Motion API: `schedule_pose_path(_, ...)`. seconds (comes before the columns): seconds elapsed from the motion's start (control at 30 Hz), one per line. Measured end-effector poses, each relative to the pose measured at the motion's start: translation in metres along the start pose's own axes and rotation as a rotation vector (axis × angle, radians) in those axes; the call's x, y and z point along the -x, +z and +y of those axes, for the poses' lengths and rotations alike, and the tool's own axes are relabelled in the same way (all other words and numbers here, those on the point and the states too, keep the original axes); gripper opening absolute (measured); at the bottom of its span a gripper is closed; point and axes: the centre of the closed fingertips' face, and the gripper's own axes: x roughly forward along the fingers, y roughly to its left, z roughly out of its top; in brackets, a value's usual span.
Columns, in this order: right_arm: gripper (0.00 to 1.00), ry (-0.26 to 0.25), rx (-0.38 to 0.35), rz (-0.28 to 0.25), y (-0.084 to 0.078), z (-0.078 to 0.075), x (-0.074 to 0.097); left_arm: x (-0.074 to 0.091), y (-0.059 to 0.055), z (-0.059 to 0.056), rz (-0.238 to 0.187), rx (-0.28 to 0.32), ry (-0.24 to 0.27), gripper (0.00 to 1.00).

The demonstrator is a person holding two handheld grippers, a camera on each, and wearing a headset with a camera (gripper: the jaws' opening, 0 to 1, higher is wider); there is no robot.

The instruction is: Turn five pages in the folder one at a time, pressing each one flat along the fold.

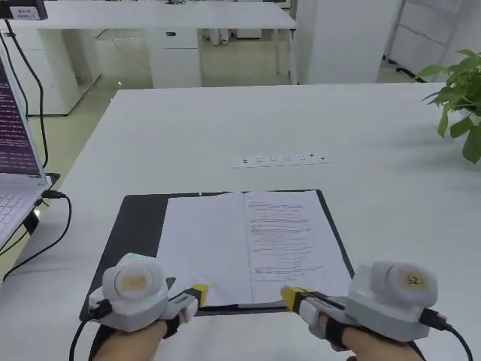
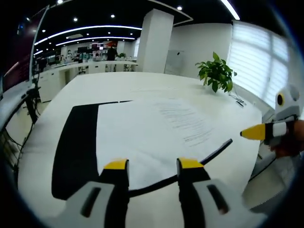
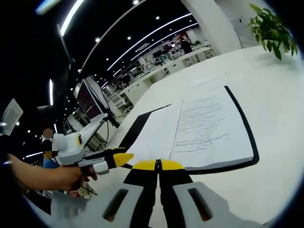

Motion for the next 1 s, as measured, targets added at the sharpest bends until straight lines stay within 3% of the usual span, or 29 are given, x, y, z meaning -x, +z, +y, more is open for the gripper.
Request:
schedule_pose_path(0.1,0.00,-0.022,0.030,-0.027,0.011,-0.002,0.010,0.014,0.007,-0.008,0.004,0.010,0.000,0.44)
schedule_pose_path(0.13,0.00,-0.027,0.036,-0.039,0.015,-0.003,0.012,0.021,0.013,-0.012,-0.018,0.033,-0.006,0.44)
schedule_pose_path(0.23,0.00,-0.042,0.053,-0.053,0.026,-0.006,0.022,0.034,0.021,-0.016,-0.029,0.042,-0.008,0.45)
schedule_pose_path(0.3,0.06,-0.051,0.067,-0.061,0.031,-0.008,0.027,0.043,0.027,-0.018,-0.039,0.061,-0.012,0.46)
schedule_pose_path(0.4,0.11,-0.064,0.116,-0.066,0.038,-0.012,0.036,0.056,0.037,-0.018,-0.075,0.075,-0.011,0.47)
schedule_pose_path(0.57,0.20,-0.093,0.172,-0.072,0.046,-0.020,0.049,0.069,0.040,-0.014,-0.075,0.076,0.008,0.54)
schedule_pose_path(0.73,0.37,-0.117,0.218,-0.072,0.049,-0.025,0.059,0.080,0.040,-0.012,-0.071,0.061,0.033,0.67)
schedule_pose_path(0.83,0.50,-0.127,0.258,-0.078,0.052,-0.027,0.063,0.084,0.038,-0.011,-0.064,0.027,0.053,0.82)
schedule_pose_path(0.93,0.67,-0.137,0.291,-0.092,0.055,-0.028,0.067,0.089,0.037,-0.010,-0.065,0.013,0.063,0.98)
schedule_pose_path(1.0,0.81,-0.146,0.300,-0.104,0.058,-0.029,0.070,0.093,0.037,-0.008,-0.066,0.003,0.072,0.99)
